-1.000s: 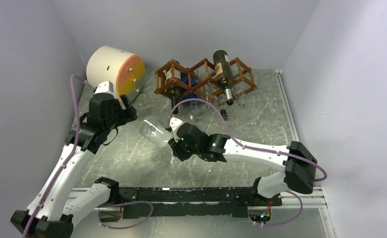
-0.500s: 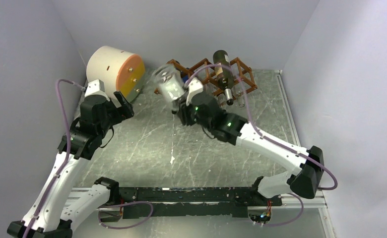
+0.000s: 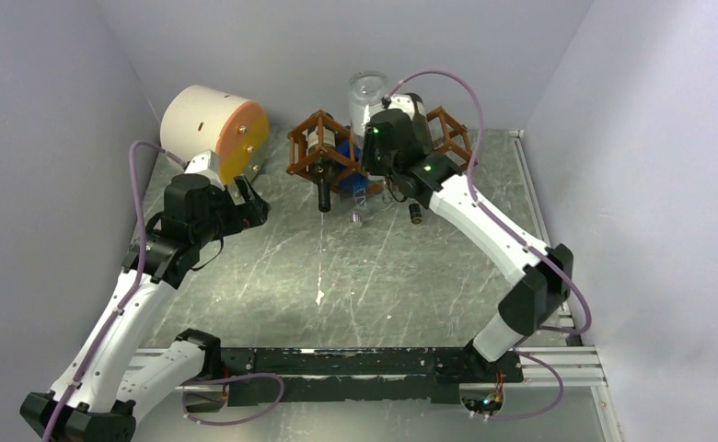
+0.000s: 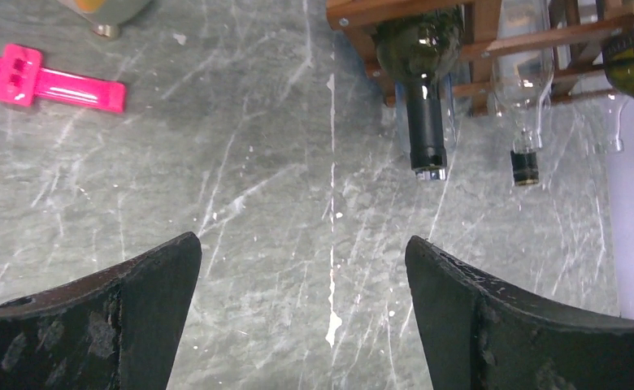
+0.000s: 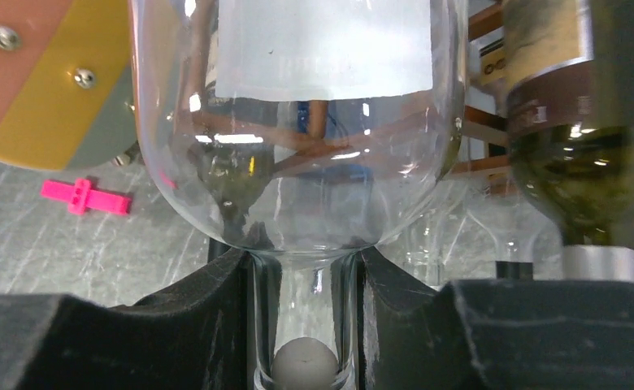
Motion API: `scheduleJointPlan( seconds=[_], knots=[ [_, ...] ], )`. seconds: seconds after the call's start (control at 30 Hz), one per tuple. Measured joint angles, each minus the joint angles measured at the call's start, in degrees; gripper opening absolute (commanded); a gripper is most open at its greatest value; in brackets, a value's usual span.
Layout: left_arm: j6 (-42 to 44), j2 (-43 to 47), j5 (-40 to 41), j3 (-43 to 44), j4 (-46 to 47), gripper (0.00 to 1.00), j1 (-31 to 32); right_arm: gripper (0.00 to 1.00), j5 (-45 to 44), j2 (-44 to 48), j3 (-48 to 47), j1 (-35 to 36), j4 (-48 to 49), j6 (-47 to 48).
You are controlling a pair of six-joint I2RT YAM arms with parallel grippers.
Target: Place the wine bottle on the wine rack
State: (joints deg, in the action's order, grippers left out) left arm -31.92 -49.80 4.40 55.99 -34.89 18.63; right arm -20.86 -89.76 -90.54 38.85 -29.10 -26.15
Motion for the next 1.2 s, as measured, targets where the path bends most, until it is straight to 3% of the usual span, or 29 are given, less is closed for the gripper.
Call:
scheduleJointPlan(
  seconds=[0.33, 0.77, 0.87, 1.07, 1.2],
  knots=[
    [5.6, 0.7, -8.8, -4.7, 2.9, 1.0, 0.0, 0.0, 4.7, -11.5, -6.8, 0.1, -5.4, -1.7],
    [9.1, 1.8, -10.9, -5.8, 4.8, 1.0, 0.0, 0.0, 3.6, -17.0, -10.3, -0.1, -6.6, -4.0],
    [9.3, 1.7, -10.9, -5.8, 4.8, 1.0, 0.0, 0.09, 3.4, -17.7, -10.9, -0.2, -6.5, -4.0],
    [9.6, 1.7, -10.9, -5.8, 4.8, 1.0, 0.0, 0.44, 3.4, -18.1, -11.4, -0.4, -6.4, -4.1],
    [9.7, 1.8, -10.9, -5.8, 4.8, 1.0, 0.0, 0.56, 2.9, -17.8, -11.4, -0.4, -5.0, -4.2]
  ],
)
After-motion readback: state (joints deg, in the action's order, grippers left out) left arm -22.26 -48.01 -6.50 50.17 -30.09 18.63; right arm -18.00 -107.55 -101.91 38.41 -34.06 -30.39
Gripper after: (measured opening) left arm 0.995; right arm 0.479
